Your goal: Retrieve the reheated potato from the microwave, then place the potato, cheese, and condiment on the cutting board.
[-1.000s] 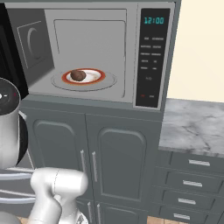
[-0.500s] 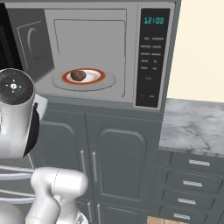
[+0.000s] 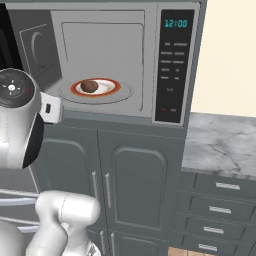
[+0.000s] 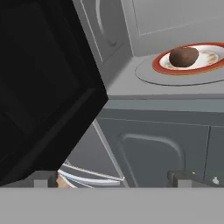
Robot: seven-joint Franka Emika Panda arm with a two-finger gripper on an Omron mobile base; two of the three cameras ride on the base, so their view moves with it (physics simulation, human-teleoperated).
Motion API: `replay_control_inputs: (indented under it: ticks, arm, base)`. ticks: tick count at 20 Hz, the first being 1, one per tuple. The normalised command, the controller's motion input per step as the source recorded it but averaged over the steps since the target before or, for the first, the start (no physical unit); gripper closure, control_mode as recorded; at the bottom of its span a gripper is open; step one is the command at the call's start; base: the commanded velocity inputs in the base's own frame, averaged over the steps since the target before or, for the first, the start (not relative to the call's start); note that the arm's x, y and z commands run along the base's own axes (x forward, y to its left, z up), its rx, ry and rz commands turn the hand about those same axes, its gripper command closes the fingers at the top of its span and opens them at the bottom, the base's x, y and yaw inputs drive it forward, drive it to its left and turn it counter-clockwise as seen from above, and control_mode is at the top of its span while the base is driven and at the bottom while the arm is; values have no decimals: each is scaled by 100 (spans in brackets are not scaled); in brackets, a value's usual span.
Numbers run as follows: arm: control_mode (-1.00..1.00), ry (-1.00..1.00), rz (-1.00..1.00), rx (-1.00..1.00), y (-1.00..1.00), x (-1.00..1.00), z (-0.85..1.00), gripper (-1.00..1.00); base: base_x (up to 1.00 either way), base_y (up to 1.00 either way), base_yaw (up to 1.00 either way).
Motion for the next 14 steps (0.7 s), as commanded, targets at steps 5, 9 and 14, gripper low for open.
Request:
replay_control_inputs:
  ticks: [5,9,14]
  arm:
    - [-100,-8,0,-7,-9,37,2,-100]
    - [-100,-1,-4,-8,-16,45,8,-100]
    - [-100,0,-1,-2,-14,56,9,-100]
  base:
    - [0,0,0]
    - [0,0,0]
    - [0,0,0]
